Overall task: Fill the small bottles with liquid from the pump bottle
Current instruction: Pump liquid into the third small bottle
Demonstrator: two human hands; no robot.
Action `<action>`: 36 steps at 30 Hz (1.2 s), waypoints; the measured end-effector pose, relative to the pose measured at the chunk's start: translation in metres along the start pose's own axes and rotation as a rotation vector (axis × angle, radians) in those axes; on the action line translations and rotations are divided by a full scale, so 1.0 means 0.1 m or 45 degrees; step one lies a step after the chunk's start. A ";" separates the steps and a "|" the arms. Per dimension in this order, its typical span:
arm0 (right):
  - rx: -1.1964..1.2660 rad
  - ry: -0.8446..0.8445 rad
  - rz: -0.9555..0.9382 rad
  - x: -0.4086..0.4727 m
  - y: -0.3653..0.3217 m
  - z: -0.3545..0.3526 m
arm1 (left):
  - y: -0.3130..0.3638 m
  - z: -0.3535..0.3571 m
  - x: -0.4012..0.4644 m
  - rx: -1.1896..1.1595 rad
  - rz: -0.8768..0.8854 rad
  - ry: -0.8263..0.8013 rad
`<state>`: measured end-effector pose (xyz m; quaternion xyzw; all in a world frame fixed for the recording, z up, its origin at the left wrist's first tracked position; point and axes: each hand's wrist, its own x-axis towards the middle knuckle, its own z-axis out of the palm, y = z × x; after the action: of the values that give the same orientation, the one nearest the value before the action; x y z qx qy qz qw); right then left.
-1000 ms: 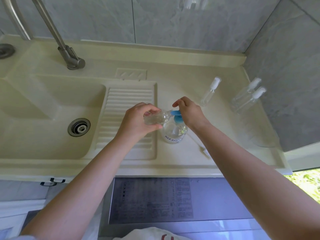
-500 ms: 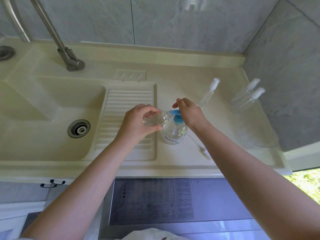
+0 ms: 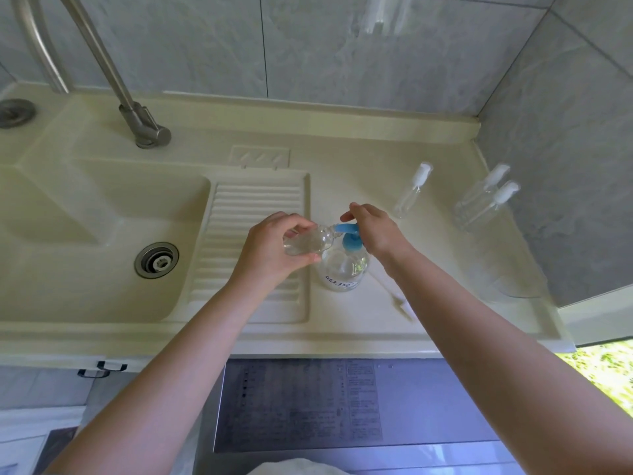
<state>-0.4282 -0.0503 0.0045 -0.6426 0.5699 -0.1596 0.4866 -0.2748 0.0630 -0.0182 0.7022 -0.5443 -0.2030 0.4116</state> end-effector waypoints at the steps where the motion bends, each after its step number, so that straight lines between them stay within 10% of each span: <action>1: -0.023 0.021 -0.028 0.00 0.00 0.01 | 0.00 0.00 0.00 -0.005 -0.001 0.004; 36: -0.006 0.041 0.009 -0.01 0.00 0.02 | -0.01 0.06 -0.05 0.003 -0.006 0.013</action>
<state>-0.4272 -0.0486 0.0043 -0.6392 0.5803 -0.1668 0.4763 -0.2801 0.0656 -0.0229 0.7051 -0.5408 -0.1995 0.4130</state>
